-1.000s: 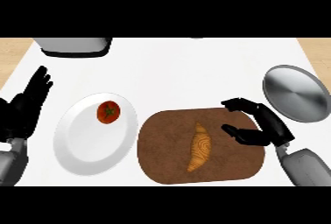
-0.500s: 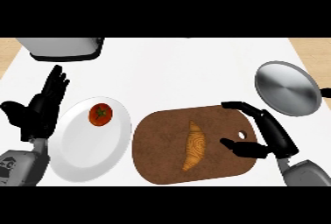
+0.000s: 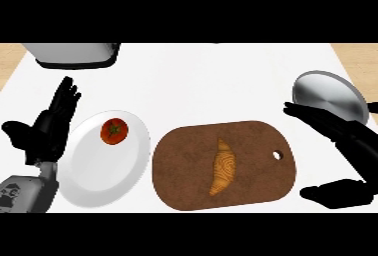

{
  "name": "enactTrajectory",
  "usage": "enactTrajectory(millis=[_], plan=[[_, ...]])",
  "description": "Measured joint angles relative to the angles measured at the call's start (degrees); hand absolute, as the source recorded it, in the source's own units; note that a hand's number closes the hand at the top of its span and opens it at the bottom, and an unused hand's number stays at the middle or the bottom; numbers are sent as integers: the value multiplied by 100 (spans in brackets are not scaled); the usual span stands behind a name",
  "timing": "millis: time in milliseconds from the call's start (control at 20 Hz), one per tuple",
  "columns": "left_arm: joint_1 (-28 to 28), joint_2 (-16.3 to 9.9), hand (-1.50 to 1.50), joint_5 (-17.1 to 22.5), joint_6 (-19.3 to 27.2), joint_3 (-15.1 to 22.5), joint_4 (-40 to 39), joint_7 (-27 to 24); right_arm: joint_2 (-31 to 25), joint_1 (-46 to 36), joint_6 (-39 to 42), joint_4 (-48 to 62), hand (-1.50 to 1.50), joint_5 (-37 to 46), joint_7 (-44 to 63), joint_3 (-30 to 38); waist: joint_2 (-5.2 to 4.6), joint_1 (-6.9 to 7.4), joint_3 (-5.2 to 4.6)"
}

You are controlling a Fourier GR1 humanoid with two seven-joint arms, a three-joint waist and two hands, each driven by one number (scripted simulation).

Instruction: Pick the croissant from the cutting board and place it in the pan

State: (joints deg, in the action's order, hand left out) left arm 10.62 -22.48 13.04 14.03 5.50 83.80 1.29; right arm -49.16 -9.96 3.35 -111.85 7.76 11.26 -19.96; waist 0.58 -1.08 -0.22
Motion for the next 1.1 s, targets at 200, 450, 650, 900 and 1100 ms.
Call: enactTrajectory(millis=[200,450,650,900,1100], plan=[[197,91,0,-53,-9,47,-52,101,-206,-746,769,-499,-150,-347,1361,17,-31,88,2],[324,179,0,-154,-54,33,-147,88,203,-1893,1353,-711,-150,-443,2763,-243,-51,164,6],[329,266,0,-208,-86,21,-73,174,913,-2548,1606,-418,-150,-227,3381,-593,-56,189,11],[228,306,0,-244,-176,-83,-27,138,1735,-2976,1917,10,-150,-370,3746,-692,-57,174,16],[322,361,0,-306,-241,-188,-154,148,2318,-2886,1979,-17,-150,-149,3917,-918,-55,140,17]])
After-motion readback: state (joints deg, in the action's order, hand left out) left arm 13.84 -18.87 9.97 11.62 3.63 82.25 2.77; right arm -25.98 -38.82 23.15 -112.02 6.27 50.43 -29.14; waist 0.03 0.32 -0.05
